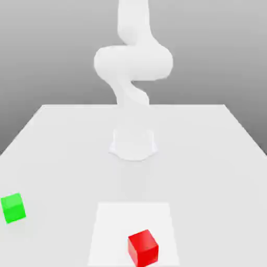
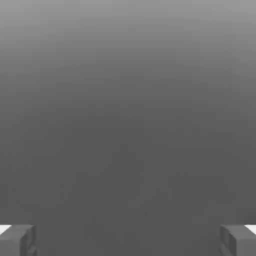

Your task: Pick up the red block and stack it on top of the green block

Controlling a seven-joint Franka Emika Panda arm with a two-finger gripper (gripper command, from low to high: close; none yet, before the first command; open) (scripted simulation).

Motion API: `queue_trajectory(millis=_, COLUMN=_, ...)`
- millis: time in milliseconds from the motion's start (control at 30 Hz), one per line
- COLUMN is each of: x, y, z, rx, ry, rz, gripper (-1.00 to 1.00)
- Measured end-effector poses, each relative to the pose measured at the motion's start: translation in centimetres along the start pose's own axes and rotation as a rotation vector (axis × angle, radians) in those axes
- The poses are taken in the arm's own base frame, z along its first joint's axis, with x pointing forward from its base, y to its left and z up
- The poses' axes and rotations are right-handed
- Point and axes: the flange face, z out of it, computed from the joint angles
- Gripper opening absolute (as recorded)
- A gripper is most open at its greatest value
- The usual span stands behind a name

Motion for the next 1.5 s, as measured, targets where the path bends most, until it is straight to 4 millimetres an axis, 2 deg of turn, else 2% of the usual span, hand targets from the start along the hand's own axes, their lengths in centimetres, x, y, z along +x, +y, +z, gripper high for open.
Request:
queue_trajectory(millis=100, x=-0.4, y=0.4, z=6.3, rx=-0.045, ry=-0.083, rz=-0.044, gripper=0.00)
queue_trajectory(millis=233, x=-1.9, y=1.4, z=14.1, rx=-0.104, ry=-0.186, rz=-0.102, gripper=0.00)
queue_trajectory(millis=500, x=-7.5, y=5.8, z=28.0, rx=-0.228, ry=-0.380, rz=-0.221, gripper=0.00)
queue_trajectory(millis=700, x=-13.4, y=10.8, z=36.4, rx=-0.329, ry=-0.517, rz=-0.319, gripper=0.00)
queue_trajectory(millis=833, x=-17.4, y=15.0, z=40.8, rx=-0.394, ry=-0.596, rz=-0.378, gripper=0.00)
queue_trajectory(millis=967, x=-20.0, y=17.6, z=44.8, rx=-0.404, ry=-0.609, rz=-0.389, gripper=0.00)
queue_trajectory(millis=1000, x=-20.6, y=18.2, z=45.5, rx=-0.405, ry=-0.610, rz=-0.388, gripper=-1.00)
queue_trajectory(millis=1200, x=-20.9, y=18.5, z=45.9, rx=-0.406, ry=-0.611, rz=-0.388, gripper=-1.00)
queue_trajectory(millis=1267, x=-20.3, y=17.9, z=45.1, rx=-0.405, ry=-0.610, rz=-0.389, gripper=-1.00)
queue_trajectory(millis=1400, x=-17.9, y=16.0, z=41.6, rx=-0.407, ry=-0.609, rz=-0.383, gripper=-1.00)
queue_trajectory(millis=1500, x=-14.1, y=19.2, z=40.5, rx=-0.433, ry=-0.589, rz=-0.299, gripper=-1.00)
